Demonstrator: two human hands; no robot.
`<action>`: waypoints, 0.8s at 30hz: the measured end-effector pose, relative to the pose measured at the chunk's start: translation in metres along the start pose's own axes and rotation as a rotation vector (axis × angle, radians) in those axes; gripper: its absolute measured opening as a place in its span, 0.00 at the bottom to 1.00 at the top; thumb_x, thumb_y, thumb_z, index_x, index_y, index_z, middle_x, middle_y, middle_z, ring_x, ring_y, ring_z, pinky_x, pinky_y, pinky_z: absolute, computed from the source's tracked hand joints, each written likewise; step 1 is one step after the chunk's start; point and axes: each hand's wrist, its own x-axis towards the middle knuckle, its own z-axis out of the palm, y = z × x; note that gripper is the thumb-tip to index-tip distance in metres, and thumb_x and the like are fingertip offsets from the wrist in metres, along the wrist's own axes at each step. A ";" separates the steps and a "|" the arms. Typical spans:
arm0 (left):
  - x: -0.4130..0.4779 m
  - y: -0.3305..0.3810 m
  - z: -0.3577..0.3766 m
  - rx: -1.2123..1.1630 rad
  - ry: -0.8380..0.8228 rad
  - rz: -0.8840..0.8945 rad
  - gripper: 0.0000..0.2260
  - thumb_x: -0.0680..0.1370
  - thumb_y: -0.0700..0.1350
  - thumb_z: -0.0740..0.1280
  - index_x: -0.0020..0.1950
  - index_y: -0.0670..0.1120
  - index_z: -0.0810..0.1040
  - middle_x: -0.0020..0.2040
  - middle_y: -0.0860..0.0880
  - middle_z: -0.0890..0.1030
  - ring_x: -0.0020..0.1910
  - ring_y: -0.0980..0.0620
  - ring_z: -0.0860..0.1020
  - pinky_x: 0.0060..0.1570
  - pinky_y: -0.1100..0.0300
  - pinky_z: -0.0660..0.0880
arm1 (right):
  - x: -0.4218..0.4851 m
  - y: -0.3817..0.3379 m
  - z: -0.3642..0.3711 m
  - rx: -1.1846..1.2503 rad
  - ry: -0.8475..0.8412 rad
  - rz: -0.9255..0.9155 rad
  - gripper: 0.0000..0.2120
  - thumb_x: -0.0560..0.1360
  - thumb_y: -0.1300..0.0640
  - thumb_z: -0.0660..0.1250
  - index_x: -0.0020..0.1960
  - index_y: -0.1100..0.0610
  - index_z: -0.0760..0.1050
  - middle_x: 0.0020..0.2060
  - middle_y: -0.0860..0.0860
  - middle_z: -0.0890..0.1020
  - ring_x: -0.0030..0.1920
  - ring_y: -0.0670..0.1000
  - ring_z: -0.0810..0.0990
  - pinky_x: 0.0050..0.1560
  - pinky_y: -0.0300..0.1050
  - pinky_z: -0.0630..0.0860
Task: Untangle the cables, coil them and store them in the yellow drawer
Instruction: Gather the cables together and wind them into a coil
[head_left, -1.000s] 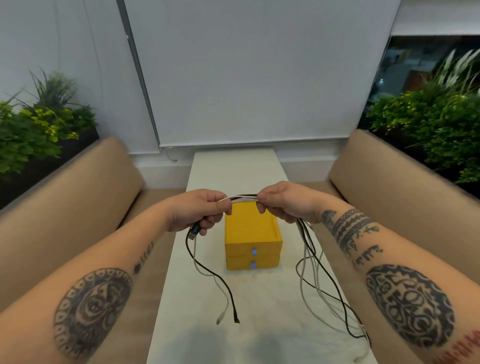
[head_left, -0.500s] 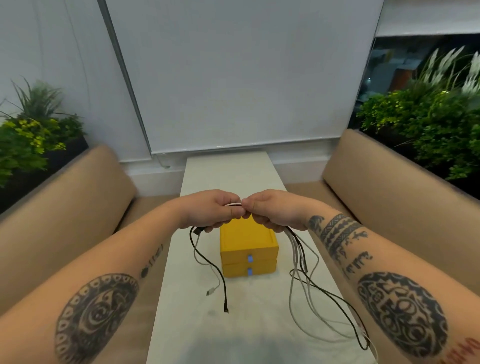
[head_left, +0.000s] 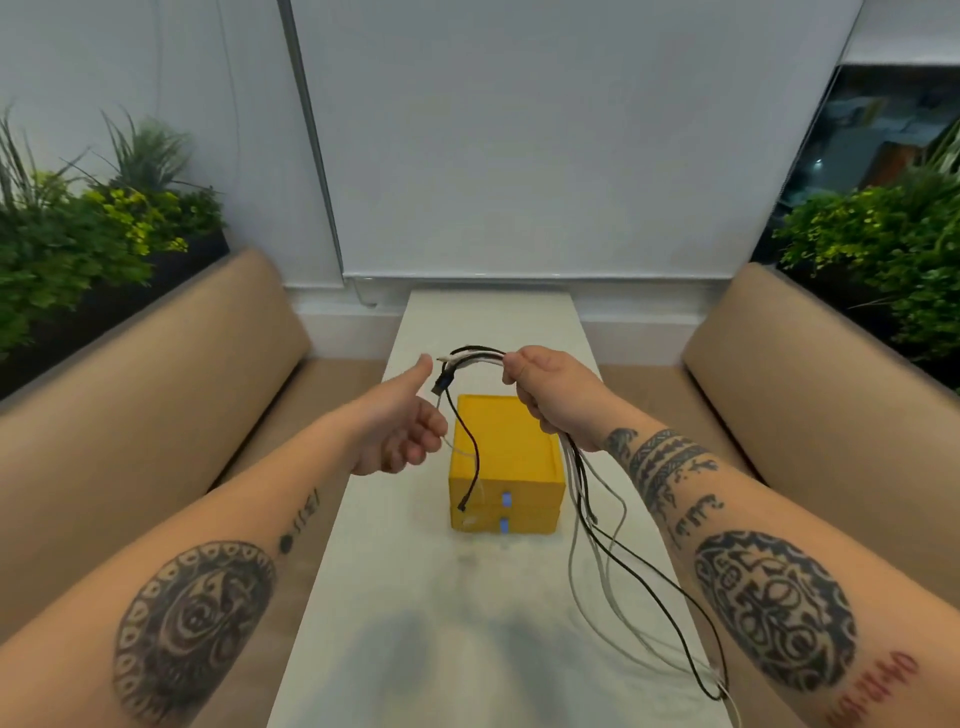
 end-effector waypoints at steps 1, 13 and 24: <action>0.000 -0.003 0.004 -0.127 -0.143 0.001 0.39 0.77 0.74 0.48 0.47 0.41 0.80 0.41 0.43 0.82 0.32 0.47 0.77 0.29 0.60 0.70 | 0.000 0.001 0.006 -0.025 0.026 -0.017 0.15 0.83 0.46 0.58 0.46 0.54 0.75 0.32 0.48 0.71 0.30 0.48 0.66 0.29 0.42 0.63; 0.013 0.006 0.039 -0.996 -0.135 0.394 0.11 0.86 0.47 0.56 0.49 0.44 0.72 0.33 0.49 0.71 0.32 0.50 0.72 0.52 0.46 0.78 | -0.019 0.036 0.053 -0.112 -0.086 -0.094 0.08 0.83 0.50 0.61 0.45 0.47 0.73 0.38 0.48 0.79 0.38 0.46 0.77 0.45 0.47 0.76; 0.002 0.012 0.045 -0.945 -0.161 0.540 0.10 0.86 0.45 0.54 0.51 0.43 0.71 0.33 0.49 0.72 0.60 0.45 0.79 0.50 0.47 0.81 | -0.013 -0.002 0.060 0.209 0.332 -0.066 0.13 0.74 0.48 0.73 0.55 0.53 0.77 0.38 0.47 0.84 0.37 0.44 0.81 0.38 0.43 0.76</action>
